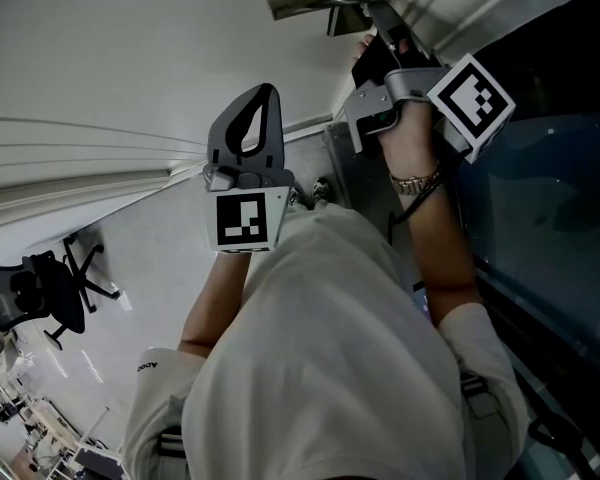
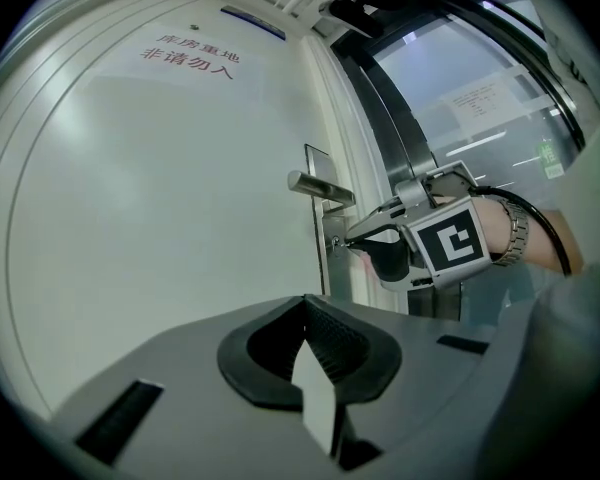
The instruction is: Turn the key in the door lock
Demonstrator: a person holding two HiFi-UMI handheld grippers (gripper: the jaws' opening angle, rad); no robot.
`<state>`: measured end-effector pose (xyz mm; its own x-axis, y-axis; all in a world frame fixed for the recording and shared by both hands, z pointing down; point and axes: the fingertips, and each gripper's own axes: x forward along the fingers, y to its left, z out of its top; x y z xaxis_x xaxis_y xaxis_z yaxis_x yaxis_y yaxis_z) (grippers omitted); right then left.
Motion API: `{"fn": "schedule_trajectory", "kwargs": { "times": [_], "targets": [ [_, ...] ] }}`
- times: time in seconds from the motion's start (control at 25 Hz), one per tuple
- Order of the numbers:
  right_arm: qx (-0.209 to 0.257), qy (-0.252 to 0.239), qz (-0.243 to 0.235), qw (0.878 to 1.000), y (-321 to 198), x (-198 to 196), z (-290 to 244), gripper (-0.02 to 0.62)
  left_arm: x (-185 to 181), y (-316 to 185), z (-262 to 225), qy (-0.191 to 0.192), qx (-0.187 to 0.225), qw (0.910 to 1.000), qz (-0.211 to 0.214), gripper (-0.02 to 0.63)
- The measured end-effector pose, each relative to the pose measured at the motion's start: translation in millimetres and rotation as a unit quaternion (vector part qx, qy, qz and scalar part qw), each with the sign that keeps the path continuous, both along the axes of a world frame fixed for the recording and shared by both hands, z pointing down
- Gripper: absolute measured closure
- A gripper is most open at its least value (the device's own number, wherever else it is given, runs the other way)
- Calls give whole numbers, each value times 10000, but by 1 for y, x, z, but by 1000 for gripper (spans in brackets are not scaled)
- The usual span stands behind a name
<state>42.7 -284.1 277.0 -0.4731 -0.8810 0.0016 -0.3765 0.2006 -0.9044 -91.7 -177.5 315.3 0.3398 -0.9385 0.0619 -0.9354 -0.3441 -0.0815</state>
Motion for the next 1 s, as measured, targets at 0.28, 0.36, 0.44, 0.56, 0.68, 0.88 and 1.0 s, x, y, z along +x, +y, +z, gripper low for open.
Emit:
{"fn": "schedule_trajectory", "kwargs": {
  "times": [0.28,0.36,0.44,0.56,0.68,0.88,1.0],
  "targets": [
    [901,2028,-60,9751,11,-4,-8,466,-1,0,1,-75,-54,10000,-31,597],
    [1380,3043,-219,9423,14,-7,-11,457,-3,-1,2,-79,-47,9999,-55,597],
    [1778,4088,-344,8945,17,-9,-13,454,-3,0,1,-85,-38,9999,-62,597],
    [2205,5279,-405,8191,21,-8,-13,454,-3,2,2,-93,-52,9999,-54,597],
    [2535,6176,-480,7429,23,-12,-12,454,-1,1,2,-66,-56,10000,-37,597],
    [2903,7679,-303,5702,23,-19,-7,456,3,0,3,-91,-66,9999,19,597],
    [3093,8061,-135,5043,22,-24,-6,456,5,0,3,-65,-92,9999,12,597]
  ]
}}
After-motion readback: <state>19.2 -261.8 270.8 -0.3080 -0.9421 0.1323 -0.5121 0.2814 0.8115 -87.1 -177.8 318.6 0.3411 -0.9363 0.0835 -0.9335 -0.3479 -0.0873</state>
